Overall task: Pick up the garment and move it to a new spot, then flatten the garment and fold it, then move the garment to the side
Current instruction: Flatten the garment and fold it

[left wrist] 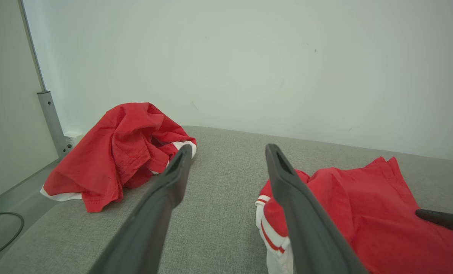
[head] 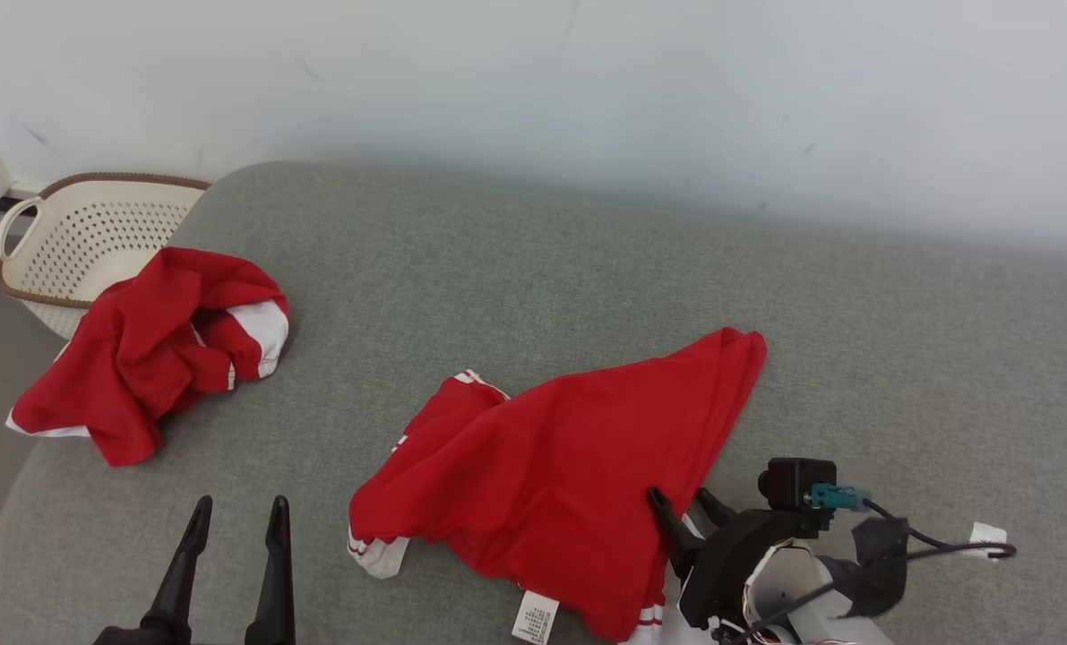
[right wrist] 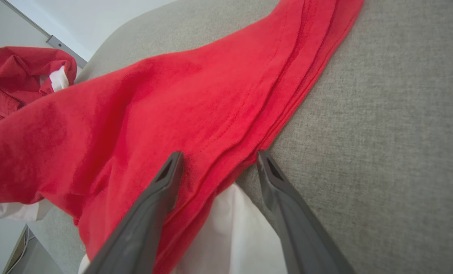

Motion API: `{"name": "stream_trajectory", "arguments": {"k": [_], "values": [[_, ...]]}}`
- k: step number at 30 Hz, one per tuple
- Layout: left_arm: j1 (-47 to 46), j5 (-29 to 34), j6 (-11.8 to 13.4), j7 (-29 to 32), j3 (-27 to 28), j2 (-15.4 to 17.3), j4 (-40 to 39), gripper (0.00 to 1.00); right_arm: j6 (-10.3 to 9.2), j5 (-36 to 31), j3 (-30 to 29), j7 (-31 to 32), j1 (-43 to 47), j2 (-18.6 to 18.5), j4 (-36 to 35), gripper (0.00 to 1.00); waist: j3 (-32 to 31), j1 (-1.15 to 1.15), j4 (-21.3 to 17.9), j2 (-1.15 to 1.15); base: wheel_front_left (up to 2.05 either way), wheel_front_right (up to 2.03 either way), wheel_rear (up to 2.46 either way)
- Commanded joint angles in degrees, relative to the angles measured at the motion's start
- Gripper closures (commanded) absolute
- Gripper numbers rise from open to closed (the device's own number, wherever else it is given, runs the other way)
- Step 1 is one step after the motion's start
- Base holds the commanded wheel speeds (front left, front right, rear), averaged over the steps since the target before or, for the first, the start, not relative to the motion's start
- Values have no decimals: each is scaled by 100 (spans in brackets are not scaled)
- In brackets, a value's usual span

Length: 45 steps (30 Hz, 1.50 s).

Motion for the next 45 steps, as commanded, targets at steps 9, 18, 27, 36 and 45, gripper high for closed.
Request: {"name": "stream_trajectory", "arguments": {"k": [9, 18, 27, 36, 45], "values": [[-80, -135, 16, -25, 20, -16, 41, 0, 5, 137, 275, -272, -696, -184, 637, 100, 183, 0, 165, 0, 0, 0, 0], [-128, -256, 59, -25, -51, -17, 121, 0, 5, -224, 309, -870, -1892, -745, 935, 100, 232, 0, 131, 0, 0, 0, 0], [-127, -370, 69, -26, -124, -17, 208, 0, 5, -196, 560, -893, -2240, -959, 1542, 0, 269, 0, 188, 0, 0, 0, 0], [-82, -336, 66, -26, -55, -16, 234, 0, 5, -202, 444, -1364, -2082, -879, 1841, 0, 210, 0, -7, 0, 0, 0, 0], [11, -339, 86, -26, -77, -15, 200, 0, 5, -153, 158, -1672, -1151, -872, 649, 0, 137, 0, -275, 0, 0, 0, 0]]}}
